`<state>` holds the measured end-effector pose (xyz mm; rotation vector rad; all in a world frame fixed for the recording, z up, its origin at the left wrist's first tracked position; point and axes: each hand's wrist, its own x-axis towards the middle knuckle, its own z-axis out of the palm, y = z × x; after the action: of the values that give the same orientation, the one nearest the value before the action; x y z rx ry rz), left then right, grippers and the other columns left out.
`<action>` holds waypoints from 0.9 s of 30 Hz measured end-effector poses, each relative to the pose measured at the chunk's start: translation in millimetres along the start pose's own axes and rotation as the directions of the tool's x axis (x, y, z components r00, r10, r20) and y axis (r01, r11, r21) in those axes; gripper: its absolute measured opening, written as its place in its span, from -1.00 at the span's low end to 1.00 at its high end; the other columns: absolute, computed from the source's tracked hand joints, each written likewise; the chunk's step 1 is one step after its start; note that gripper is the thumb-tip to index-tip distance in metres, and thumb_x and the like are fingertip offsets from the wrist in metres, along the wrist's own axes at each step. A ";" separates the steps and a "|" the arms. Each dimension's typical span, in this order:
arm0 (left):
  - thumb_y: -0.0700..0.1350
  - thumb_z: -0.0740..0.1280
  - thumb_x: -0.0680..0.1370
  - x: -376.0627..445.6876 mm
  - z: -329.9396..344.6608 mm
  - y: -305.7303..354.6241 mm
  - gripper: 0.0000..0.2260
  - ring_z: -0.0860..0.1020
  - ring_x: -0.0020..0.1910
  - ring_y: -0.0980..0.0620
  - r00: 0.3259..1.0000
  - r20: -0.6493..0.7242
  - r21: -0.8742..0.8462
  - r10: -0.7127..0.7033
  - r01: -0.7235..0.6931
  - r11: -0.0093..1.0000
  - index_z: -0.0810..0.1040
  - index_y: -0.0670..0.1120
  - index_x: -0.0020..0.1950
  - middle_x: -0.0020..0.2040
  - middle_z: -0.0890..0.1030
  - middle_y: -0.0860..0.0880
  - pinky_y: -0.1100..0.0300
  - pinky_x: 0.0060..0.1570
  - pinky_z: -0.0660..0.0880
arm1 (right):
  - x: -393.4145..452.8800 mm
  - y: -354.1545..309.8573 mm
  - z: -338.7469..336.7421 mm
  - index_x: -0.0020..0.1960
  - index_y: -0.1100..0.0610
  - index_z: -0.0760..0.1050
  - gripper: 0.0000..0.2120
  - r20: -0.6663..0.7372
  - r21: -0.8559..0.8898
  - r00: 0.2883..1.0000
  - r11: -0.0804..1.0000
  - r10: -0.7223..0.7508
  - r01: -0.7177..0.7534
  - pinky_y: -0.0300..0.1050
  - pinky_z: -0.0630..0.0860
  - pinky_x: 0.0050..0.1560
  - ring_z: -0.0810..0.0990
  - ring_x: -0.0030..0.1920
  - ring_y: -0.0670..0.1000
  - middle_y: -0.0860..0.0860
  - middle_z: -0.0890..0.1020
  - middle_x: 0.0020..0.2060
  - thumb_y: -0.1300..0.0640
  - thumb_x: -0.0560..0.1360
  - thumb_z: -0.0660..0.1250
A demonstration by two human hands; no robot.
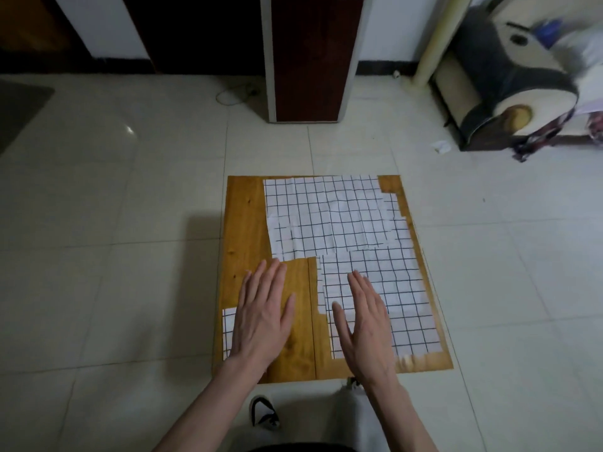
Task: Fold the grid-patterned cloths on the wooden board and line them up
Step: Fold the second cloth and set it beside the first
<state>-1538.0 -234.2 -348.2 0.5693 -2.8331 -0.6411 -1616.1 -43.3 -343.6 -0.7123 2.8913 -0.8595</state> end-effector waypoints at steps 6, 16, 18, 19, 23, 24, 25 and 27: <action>0.14 -0.02 0.75 12.5 30.5 51.2 -0.48 0.05 0.68 0.06 0.998 0.051 0.030 -0.022 0.021 0.999 0.22 -0.05 0.67 0.67 0.23 0.00 -0.08 0.65 0.08 | 16.6 61.2 -30.9 0.64 0.03 0.23 -0.43 0.053 0.004 0.999 1.000 -0.011 0.011 0.10 0.29 0.58 0.21 0.62 -0.05 -0.06 0.30 0.61 -0.17 0.70 0.14; 0.10 0.07 0.75 31.8 100.9 137.4 -0.52 0.15 0.66 0.02 0.984 0.057 0.078 -0.168 0.163 0.983 0.25 -0.03 0.65 0.64 0.29 -0.01 -0.13 0.61 0.18 | 70.7 170.7 -69.0 0.64 -0.01 0.23 -0.45 0.194 -0.002 0.976 0.995 -0.097 0.100 0.03 0.19 0.57 0.13 0.61 -0.10 -0.11 0.26 0.60 -0.17 0.71 0.15; 0.08 0.09 0.74 35.8 113.7 146.9 -0.53 0.16 0.66 0.01 0.979 0.048 0.091 -0.197 0.192 0.977 0.26 -0.03 0.64 0.64 0.31 -0.02 -0.14 0.61 0.20 | 77.7 187.3 -68.5 0.64 -0.01 0.23 -0.45 0.213 0.004 0.970 0.992 -0.121 0.123 0.01 0.14 0.57 0.12 0.61 -0.11 -0.14 0.23 0.59 -0.15 0.71 0.17; 0.08 0.09 0.74 39.0 119.7 150.8 -0.53 0.17 0.65 0.01 0.978 0.048 0.090 -0.203 0.198 0.976 0.28 -0.04 0.64 0.63 0.32 -0.02 -0.13 0.61 0.19 | 81.5 196.3 -67.1 0.64 -0.01 0.22 -0.45 0.223 0.010 0.965 0.990 -0.137 0.138 0.03 0.17 0.58 0.12 0.61 -0.11 -0.14 0.24 0.59 -0.15 0.71 0.17; 0.06 0.10 0.74 53.8 147.0 157.2 -0.53 0.20 0.64 0.01 0.981 0.044 0.076 -0.186 0.183 0.980 0.33 -0.07 0.62 0.61 0.37 -0.03 -0.10 0.61 0.18 | 96.0 231.2 -54.4 0.65 0.04 0.22 -0.45 0.259 0.028 0.956 0.990 -0.140 0.137 0.15 0.28 0.59 0.17 0.64 -0.05 -0.07 0.29 0.61 -0.13 0.71 0.15; 0.06 0.10 0.74 57.1 155.4 155.1 -0.53 0.20 0.65 0.01 0.982 0.053 0.068 -0.179 0.175 0.982 0.33 -0.07 0.62 0.61 0.37 -0.03 -0.10 0.62 0.17 | 100.0 238.4 -49.9 0.64 0.05 0.23 -0.45 0.263 0.024 0.955 0.991 -0.136 0.134 0.16 0.30 0.58 0.19 0.64 -0.03 -0.04 0.31 0.61 -0.13 0.72 0.14; 0.06 0.09 0.74 60.1 165.3 151.9 -0.53 0.19 0.65 0.01 0.983 0.062 0.066 -0.174 0.170 0.983 0.33 -0.07 0.62 0.61 0.36 -0.03 -0.10 0.62 0.16 | 103.5 245.5 -44.4 0.64 0.05 0.23 -0.45 0.264 0.013 0.956 0.991 -0.131 0.132 0.17 0.30 0.57 0.20 0.64 -0.01 -0.03 0.33 0.61 -0.13 0.72 0.13; 0.06 0.07 0.74 65.8 188.5 141.8 -0.53 0.17 0.66 0.02 0.984 0.090 0.066 -0.157 0.151 0.986 0.32 -0.07 0.63 0.62 0.34 -0.02 -0.10 0.63 0.14 | 110.3 259.9 -29.8 0.64 0.06 0.24 -0.45 0.265 -0.005 0.957 0.992 -0.118 0.124 0.17 0.30 0.57 0.22 0.63 0.00 -0.01 0.33 0.60 -0.13 0.72 0.12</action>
<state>-1692.3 -71.6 -446.9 0.7956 -2.9255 -0.6280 -1828.0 115.8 -445.6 -0.9367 2.6467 -0.6839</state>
